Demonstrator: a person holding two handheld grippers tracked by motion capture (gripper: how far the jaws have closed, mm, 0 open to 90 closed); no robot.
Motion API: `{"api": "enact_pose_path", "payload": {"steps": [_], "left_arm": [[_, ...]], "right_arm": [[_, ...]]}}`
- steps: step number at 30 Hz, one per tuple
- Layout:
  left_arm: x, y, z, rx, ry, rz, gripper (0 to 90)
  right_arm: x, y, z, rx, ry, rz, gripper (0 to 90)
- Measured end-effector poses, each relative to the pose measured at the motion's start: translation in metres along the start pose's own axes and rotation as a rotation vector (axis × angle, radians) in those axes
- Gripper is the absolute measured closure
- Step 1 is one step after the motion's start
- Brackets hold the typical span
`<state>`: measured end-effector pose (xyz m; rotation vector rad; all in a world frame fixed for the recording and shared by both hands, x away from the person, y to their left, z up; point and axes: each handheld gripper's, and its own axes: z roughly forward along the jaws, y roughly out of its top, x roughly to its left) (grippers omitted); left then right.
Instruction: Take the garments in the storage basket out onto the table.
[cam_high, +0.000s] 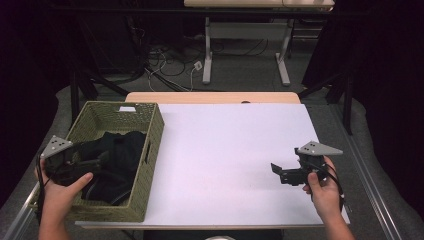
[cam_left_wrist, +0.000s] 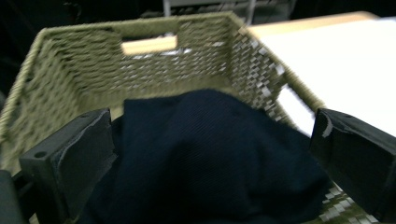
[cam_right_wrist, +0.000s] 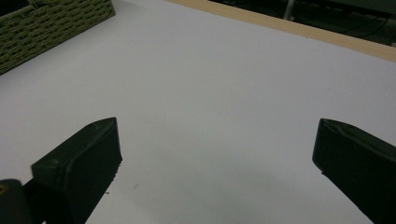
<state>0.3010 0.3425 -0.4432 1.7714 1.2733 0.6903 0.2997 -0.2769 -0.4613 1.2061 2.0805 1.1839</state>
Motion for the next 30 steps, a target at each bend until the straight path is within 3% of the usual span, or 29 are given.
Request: {"api": "enact_pose_path", "payload": {"steps": [13, 15, 21, 30], "left_arm": [[0.008, -0.008, 0.015, 0.089, 0.060, 0.016, 0.2], [0.008, -0.009, 0.016, 0.079, 0.064, 0.015, 0.2], [0.010, -0.002, 0.021, 0.089, 0.039, 0.010, 0.2], [0.011, 0.013, 0.032, 0.131, 0.005, 0.059, 0.1]], "right_arm": [[-0.003, -0.003, 0.005, 0.028, -0.005, 0.007, 1.3], [-0.002, -0.004, 0.005, 0.023, -0.005, 0.013, 1.4], [-0.003, -0.004, 0.005, 0.023, -0.008, 0.016, 1.4], [-0.003, -0.005, 0.007, 0.029, -0.005, 0.009, 1.7]]}}
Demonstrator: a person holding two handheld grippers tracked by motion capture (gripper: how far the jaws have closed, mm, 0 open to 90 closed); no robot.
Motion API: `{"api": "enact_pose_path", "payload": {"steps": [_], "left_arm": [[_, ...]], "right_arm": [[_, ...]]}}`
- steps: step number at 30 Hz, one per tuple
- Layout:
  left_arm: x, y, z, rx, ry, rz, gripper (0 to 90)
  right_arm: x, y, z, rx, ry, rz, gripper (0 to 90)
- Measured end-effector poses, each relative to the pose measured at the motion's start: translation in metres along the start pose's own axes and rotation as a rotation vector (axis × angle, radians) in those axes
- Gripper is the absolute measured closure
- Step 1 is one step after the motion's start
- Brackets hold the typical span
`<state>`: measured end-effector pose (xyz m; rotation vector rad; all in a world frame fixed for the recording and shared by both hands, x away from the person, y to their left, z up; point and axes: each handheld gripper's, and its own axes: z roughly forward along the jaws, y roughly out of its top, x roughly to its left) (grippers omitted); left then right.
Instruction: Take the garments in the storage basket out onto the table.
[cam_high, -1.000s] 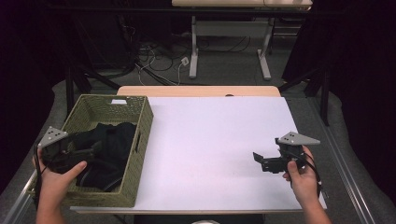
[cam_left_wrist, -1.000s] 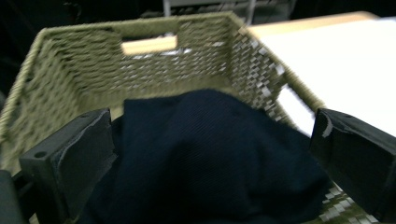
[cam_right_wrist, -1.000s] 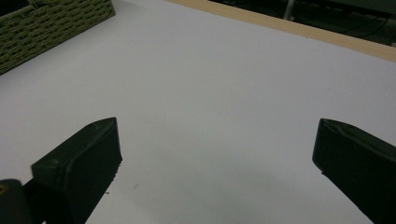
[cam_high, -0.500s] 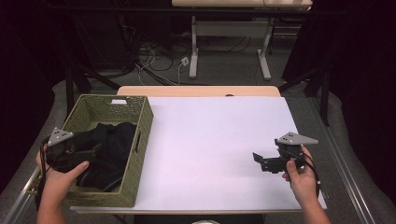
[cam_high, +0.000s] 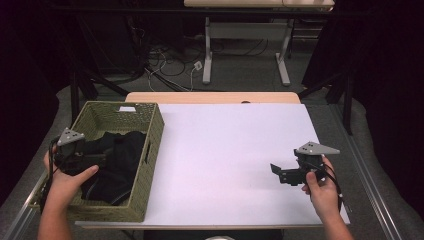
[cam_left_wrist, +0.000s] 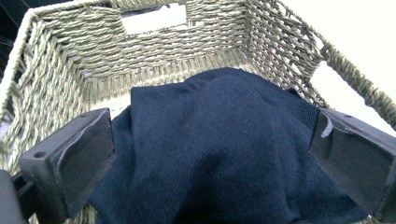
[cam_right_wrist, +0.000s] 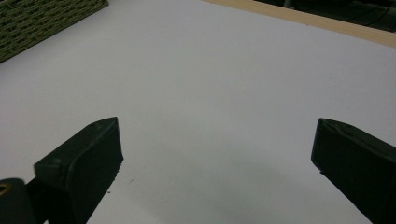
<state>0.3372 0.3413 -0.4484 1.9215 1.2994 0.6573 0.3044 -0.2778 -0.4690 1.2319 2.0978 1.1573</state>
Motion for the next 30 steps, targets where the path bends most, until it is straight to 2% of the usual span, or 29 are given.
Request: {"api": "enact_pose_path", "payload": {"steps": [3, 11, 17, 22, 24, 26, 30], "left_arm": [[0.003, 0.003, 0.002, 0.001, -0.032, -0.019, 0.1], [0.005, 0.008, 0.012, 0.042, -0.075, 0.008, 0.1], [0.004, 0.010, 0.021, 0.094, -0.071, 0.059, 0.1], [0.006, 0.007, 0.029, 0.115, -0.076, 0.062, 0.1], [0.008, 0.006, 0.031, 0.133, -0.067, 0.077, 0.1], [0.008, 0.004, 0.033, 0.144, -0.075, 0.072, 0.1], [0.008, 0.002, 0.036, 0.174, -0.090, 0.092, 0.1]], "right_arm": [[0.000, -0.001, 0.001, -0.001, -0.005, 0.000, 1.7], [0.000, -0.002, 0.002, 0.013, 0.000, 0.006, 1.8], [0.001, -0.002, 0.003, 0.015, 0.002, 0.006, 1.9], [0.001, -0.003, 0.004, 0.019, 0.004, 0.000, 2.0], [0.001, -0.003, 0.003, 0.023, 0.004, 0.000, 2.1], [0.001, -0.003, 0.004, 0.018, 0.005, 0.005, 2.1], [0.002, -0.003, 0.005, 0.020, 0.004, 0.009, 2.2]]}}
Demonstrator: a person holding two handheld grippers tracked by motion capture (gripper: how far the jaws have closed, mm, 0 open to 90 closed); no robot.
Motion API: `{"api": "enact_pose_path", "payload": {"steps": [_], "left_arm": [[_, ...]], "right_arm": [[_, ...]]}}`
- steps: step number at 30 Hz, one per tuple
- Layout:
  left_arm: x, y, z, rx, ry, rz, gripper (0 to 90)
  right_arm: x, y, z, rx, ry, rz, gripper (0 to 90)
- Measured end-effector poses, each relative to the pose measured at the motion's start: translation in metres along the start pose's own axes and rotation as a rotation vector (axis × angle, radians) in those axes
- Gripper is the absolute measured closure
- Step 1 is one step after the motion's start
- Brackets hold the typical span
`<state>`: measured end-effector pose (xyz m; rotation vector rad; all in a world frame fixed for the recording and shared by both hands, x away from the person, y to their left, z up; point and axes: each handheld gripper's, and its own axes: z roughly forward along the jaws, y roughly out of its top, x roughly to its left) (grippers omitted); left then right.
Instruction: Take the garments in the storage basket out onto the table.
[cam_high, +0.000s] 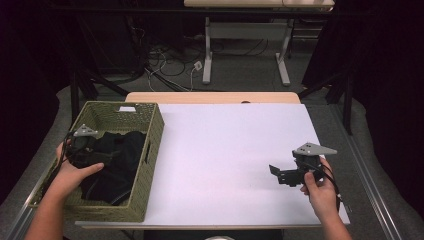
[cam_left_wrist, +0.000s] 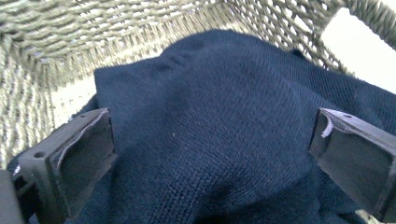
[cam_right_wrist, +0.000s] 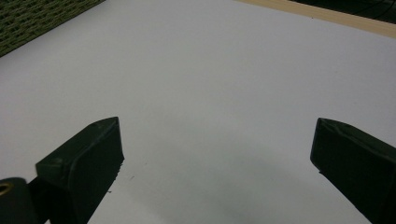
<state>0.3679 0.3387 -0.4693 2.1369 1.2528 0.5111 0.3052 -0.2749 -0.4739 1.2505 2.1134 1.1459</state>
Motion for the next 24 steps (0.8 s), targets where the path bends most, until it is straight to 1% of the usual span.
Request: {"api": "enact_pose_path", "payload": {"steps": [1, 2, 4, 5, 9, 11, 13, 14, 17, 18, 20, 24], "left_arm": [[-0.001, 0.000, 0.001, 0.002, -0.002, 0.000, 0.1], [-0.001, -0.001, 0.002, 0.006, -0.008, 0.010, 0.1], [-0.002, -0.001, 0.003, 0.007, -0.014, 0.005, 0.1], [-0.001, -0.002, 0.004, 0.009, -0.005, 0.009, 0.1], [0.001, -0.003, 0.006, 0.015, -0.009, 0.001, 0.0], [0.001, -0.004, 0.007, 0.020, -0.019, -0.005, 0.0], [0.001, -0.004, 0.008, 0.027, -0.020, -0.008, 0.0], [0.001, -0.004, 0.009, 0.025, -0.021, -0.008, 0.0], [-0.001, -0.005, 0.012, 0.038, -0.036, 0.004, 0.0], [-0.001, -0.006, 0.013, 0.041, -0.033, 0.011, 0.0], [-0.001, -0.007, 0.014, 0.049, -0.042, 0.009, 0.0], [0.000, -0.008, 0.016, 0.051, -0.044, 0.002, 0.0]], "right_arm": [[0.000, 0.000, 0.000, 0.002, 0.001, -0.003, 2.2], [0.000, 0.000, 0.000, 0.007, -0.001, -0.002, 2.3], [-0.001, -0.001, 0.001, 0.004, 0.002, -0.006, 2.6], [0.000, 0.000, 0.001, 0.008, 0.003, -0.005, 2.6], [0.000, -0.001, 0.002, 0.005, 0.002, -0.007, 2.7], [0.000, -0.001, 0.002, 0.005, 0.004, -0.007, 2.7], [0.000, -0.001, 0.002, 0.005, 0.006, -0.005, 2.7], [0.000, -0.001, 0.002, 0.015, 0.003, -0.001, 2.8], [-0.001, -0.002, 0.004, 0.009, 0.008, -0.009, 3.0], [-0.001, -0.002, 0.004, 0.009, 0.008, -0.009, 3.0], [0.001, -0.002, 0.004, 0.016, 0.011, -0.002, 3.0], [0.001, -0.002, 0.004, 0.023, 0.010, -0.003, 3.0]]}}
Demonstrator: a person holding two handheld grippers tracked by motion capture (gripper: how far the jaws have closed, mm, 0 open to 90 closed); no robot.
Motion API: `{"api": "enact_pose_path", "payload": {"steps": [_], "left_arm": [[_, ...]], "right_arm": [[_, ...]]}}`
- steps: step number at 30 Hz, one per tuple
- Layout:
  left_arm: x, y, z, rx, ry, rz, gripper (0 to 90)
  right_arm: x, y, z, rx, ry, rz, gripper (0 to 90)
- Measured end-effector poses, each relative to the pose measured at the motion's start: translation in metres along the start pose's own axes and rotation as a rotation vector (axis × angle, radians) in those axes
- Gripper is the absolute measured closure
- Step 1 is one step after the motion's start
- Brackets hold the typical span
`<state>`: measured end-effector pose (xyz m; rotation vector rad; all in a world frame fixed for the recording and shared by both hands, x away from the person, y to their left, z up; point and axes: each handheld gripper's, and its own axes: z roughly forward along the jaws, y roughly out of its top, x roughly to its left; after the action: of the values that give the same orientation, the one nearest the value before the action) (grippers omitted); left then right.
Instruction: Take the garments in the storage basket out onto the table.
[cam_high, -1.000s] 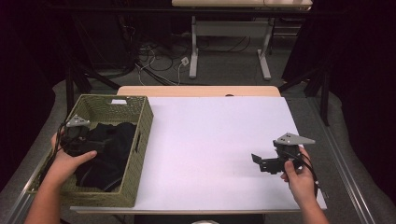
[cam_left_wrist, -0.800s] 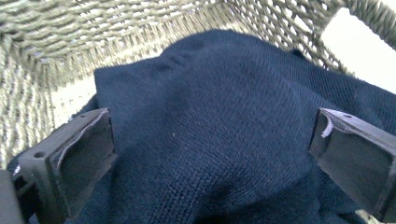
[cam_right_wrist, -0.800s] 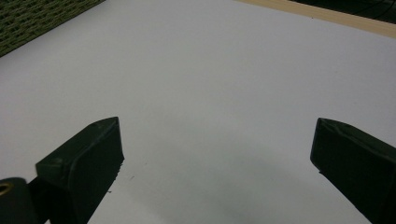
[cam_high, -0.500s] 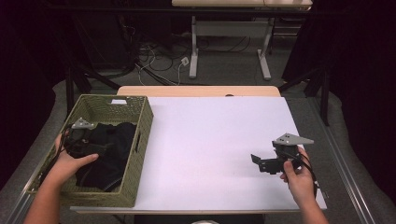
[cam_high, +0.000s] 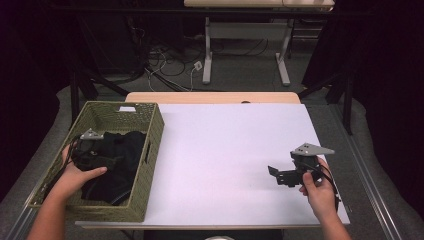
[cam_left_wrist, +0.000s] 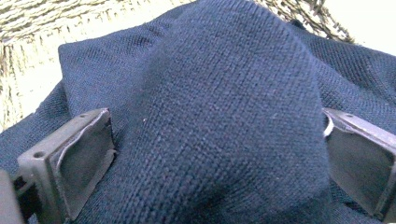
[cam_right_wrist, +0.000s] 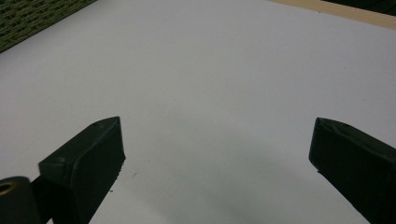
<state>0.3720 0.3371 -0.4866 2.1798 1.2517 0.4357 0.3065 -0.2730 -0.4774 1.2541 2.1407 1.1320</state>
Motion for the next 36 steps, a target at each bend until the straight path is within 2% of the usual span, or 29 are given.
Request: {"api": "enact_pose_path", "payload": {"steps": [5, 9, 22, 25, 28, 32, 36], "left_arm": [[0.000, -0.002, 0.003, 0.025, -0.020, -0.002, 0.0], [-0.002, -0.003, 0.005, 0.040, -0.015, 0.009, 0.0], [0.000, -0.005, 0.012, 0.080, -0.023, -0.006, 0.0], [0.000, -0.006, 0.013, 0.090, -0.031, 0.003, 0.0], [-0.001, -0.006, 0.014, 0.119, -0.052, 0.030, 0.0], [-0.002, -0.006, 0.016, 0.131, -0.048, 0.061, 0.0], [-0.003, -0.007, 0.016, 0.134, -0.043, 0.053, 0.0]], "right_arm": [[0.000, 0.000, 0.000, -0.002, 0.003, -0.003, 3.1], [0.000, -0.001, 0.002, -0.004, 0.006, -0.005, 3.2], [0.002, -0.001, 0.005, 0.009, 0.012, -0.016, 3.6], [0.003, -0.002, 0.006, 0.011, 0.013, -0.016, 3.6], [0.003, -0.002, 0.007, 0.011, 0.013, -0.017, 3.7], [0.003, -0.002, 0.007, 0.018, 0.013, -0.015, 3.8], [0.004, -0.002, 0.008, 0.019, 0.011, -0.014, 3.9]]}}
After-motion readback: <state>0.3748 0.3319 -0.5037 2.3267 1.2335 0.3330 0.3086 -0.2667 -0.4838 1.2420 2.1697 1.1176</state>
